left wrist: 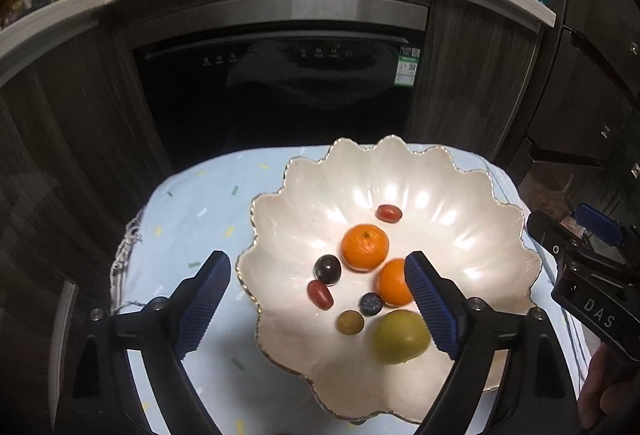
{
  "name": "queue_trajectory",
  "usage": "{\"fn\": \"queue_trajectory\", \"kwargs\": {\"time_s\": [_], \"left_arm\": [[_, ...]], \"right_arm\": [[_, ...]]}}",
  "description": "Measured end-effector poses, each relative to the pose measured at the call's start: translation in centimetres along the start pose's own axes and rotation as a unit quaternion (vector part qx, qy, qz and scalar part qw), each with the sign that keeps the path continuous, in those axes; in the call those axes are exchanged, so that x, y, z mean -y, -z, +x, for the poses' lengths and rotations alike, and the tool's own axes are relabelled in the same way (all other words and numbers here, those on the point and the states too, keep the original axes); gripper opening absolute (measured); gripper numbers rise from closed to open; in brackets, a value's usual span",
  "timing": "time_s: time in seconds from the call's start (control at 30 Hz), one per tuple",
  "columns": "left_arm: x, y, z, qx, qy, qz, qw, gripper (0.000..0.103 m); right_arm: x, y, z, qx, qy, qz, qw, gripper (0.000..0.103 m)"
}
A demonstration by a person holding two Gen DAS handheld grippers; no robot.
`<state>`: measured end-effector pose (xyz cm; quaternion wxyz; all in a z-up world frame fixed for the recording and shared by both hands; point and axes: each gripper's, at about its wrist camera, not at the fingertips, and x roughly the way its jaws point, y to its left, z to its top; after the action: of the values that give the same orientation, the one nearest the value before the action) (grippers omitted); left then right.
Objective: Organize fruits
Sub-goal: 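Withdraw both open tools from the bowl back over the table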
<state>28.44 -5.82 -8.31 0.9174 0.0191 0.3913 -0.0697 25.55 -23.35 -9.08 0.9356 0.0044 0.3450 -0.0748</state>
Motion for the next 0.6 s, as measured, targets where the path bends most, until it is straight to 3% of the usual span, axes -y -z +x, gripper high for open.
{"fn": "queue_trajectory", "kwargs": {"time_s": [0.6], "left_arm": [[-1.3, 0.4, -6.3, 0.036, -0.016, -0.004, 0.9992, 0.093]], "right_arm": [[-1.0, -0.2, -5.9, 0.035, -0.006, -0.005, 0.999, 0.076]]}}
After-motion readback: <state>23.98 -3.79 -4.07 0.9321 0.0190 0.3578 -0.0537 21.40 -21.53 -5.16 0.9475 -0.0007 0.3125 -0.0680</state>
